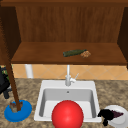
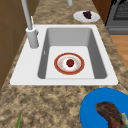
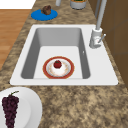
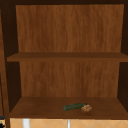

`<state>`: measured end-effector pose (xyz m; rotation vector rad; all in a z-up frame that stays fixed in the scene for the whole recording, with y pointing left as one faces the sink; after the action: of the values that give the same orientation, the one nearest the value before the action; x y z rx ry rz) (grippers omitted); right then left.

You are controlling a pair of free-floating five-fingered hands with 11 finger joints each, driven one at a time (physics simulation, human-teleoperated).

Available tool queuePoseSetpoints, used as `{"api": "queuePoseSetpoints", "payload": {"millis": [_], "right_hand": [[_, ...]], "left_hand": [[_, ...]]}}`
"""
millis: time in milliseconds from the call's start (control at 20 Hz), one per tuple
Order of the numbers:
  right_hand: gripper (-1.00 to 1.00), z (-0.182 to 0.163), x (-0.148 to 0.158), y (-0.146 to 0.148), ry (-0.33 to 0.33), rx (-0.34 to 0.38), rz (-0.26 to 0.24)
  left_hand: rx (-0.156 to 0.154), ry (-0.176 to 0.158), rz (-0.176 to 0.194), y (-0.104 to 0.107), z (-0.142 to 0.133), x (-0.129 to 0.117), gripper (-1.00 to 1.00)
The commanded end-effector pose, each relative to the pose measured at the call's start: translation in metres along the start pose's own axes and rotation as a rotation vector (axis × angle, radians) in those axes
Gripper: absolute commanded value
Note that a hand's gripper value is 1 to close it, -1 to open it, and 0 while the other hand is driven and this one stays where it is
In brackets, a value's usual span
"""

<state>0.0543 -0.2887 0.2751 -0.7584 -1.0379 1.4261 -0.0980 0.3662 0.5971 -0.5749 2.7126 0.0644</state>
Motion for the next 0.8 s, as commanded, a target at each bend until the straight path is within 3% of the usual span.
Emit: {"api": "queuePoseSetpoints", "payload": {"millis": [0,150,350,750], "right_hand": [[0.00,0.000,0.000,0.000,0.000,0.000,0.000],[0.00,0.000,0.000,0.000,0.000,0.000,0.000],[0.00,0.000,0.000,0.000,0.000,0.000,0.000],[0.00,0.000,0.000,0.000,0.000,0.000,0.000]], "left_hand": [[-0.001,-0.006,0.002,0.034,0.029,0.009,1.00],[0.011,0.000,0.027,0.053,0.031,0.003,1.00],[0.034,0.009,0.091,0.068,0.034,-0.007,1.00],[0.071,0.018,0.167,0.106,0.039,-0.023,1.00]]}}
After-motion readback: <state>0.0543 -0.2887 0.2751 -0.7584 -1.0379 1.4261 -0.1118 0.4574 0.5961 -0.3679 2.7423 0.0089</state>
